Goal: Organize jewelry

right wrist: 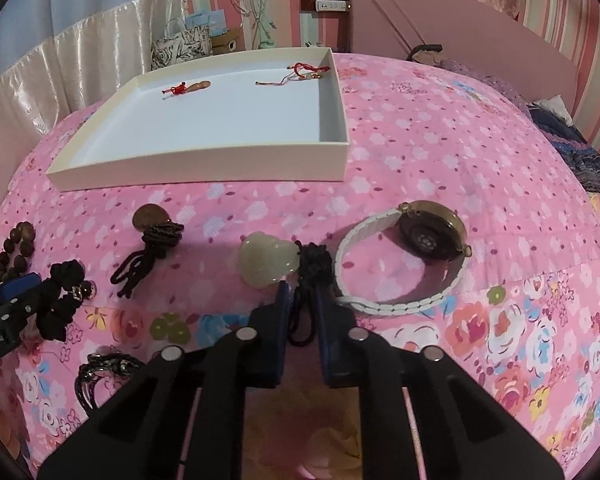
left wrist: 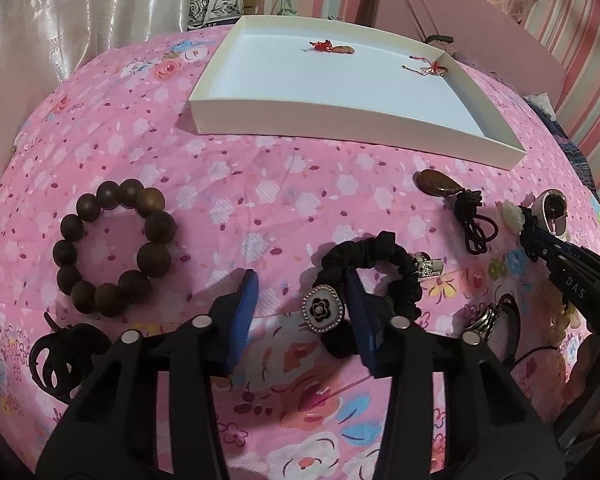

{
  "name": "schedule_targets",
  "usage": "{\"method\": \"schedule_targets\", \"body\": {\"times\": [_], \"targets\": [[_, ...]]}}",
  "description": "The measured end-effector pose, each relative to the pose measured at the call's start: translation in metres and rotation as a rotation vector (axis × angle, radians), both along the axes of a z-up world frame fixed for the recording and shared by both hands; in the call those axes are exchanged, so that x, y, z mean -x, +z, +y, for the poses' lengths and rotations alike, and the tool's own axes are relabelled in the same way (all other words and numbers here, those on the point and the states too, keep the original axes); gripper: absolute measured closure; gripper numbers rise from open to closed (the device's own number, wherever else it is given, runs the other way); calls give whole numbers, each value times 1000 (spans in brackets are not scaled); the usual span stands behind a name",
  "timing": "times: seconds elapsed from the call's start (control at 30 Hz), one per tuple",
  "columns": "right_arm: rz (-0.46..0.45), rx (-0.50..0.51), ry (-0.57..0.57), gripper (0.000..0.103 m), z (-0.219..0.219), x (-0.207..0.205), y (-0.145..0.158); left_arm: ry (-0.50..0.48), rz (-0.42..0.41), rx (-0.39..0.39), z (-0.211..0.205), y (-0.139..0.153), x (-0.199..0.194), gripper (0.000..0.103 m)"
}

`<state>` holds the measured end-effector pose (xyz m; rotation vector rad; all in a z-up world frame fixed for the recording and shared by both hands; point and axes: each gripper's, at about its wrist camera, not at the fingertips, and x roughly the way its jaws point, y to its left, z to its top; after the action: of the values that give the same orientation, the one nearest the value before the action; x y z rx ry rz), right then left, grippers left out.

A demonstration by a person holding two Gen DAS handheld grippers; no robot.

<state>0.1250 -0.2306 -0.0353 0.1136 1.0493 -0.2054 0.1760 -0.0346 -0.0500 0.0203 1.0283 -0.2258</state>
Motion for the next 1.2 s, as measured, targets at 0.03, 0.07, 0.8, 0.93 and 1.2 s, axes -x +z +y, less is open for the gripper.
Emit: {"method": "schedule_targets", "body": {"times": [0.03, 0.07, 0.8, 0.93, 1.2], "targets": [[-1, -1, 0, 94, 0, 0, 0, -1, -2, -1, 0, 0, 0, 69], [-2, -2, 2, 95, 0, 0, 0, -1, -5, 1, 0, 0, 0, 72], [-39, 38, 21, 97, 5, 1, 7, 17, -62, -17, -2, 3, 4, 87], [-72, 38, 19, 98, 5, -1, 16, 18, -99, -8, -2, 12, 5, 87], [-147, 80, 24, 98, 12, -6, 37, 19, -175, 3, -7, 36, 5, 87]]}}
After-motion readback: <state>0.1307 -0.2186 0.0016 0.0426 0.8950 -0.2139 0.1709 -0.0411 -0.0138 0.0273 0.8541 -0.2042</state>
